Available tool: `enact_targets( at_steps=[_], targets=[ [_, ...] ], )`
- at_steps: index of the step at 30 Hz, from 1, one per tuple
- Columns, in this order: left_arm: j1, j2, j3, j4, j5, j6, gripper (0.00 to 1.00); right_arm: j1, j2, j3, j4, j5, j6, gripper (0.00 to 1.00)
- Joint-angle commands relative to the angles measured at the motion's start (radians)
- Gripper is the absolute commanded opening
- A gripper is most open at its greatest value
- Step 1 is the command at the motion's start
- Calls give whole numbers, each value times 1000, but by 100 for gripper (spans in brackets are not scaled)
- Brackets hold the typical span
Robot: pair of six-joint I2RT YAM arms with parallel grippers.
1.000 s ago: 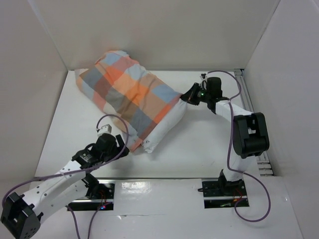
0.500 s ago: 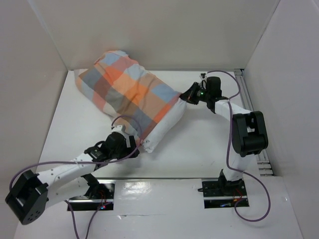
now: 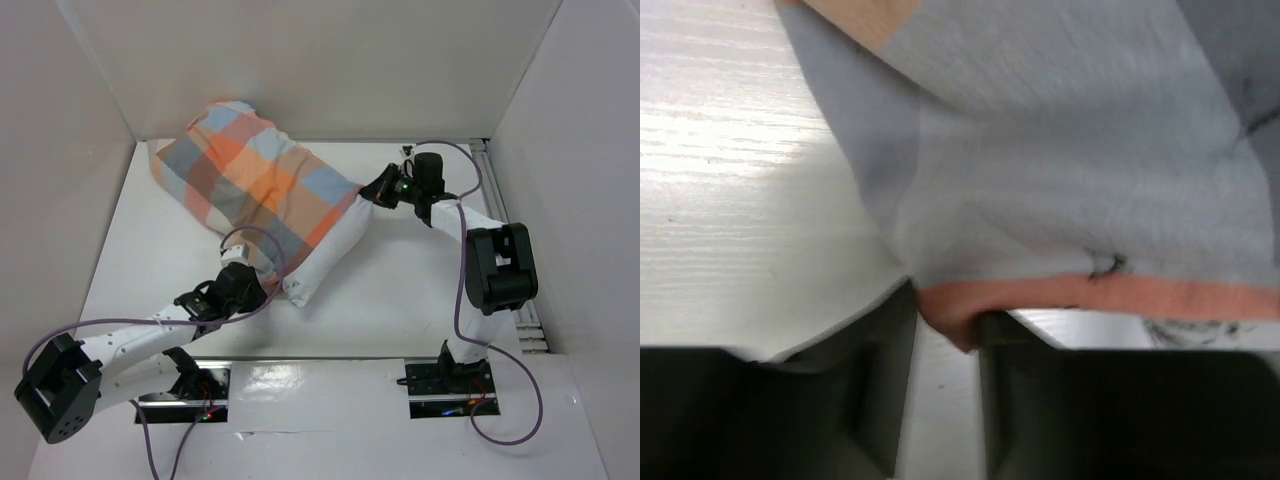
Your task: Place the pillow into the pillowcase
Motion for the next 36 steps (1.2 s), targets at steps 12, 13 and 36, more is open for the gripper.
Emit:
enact_targets(
  at_steps=[12,13,36],
  targets=[
    [11,-305,333,-472,-382,-118,0,326,-165,-173,-65,72,-140,7],
    [24,-305,365,-512,-407,-132,0,360,-191,-173,-150,92,-173,21],
    [98,-215,488,-658,-513,-112,0,720,-481,-535,-65,1016,-295,70]
  ],
)
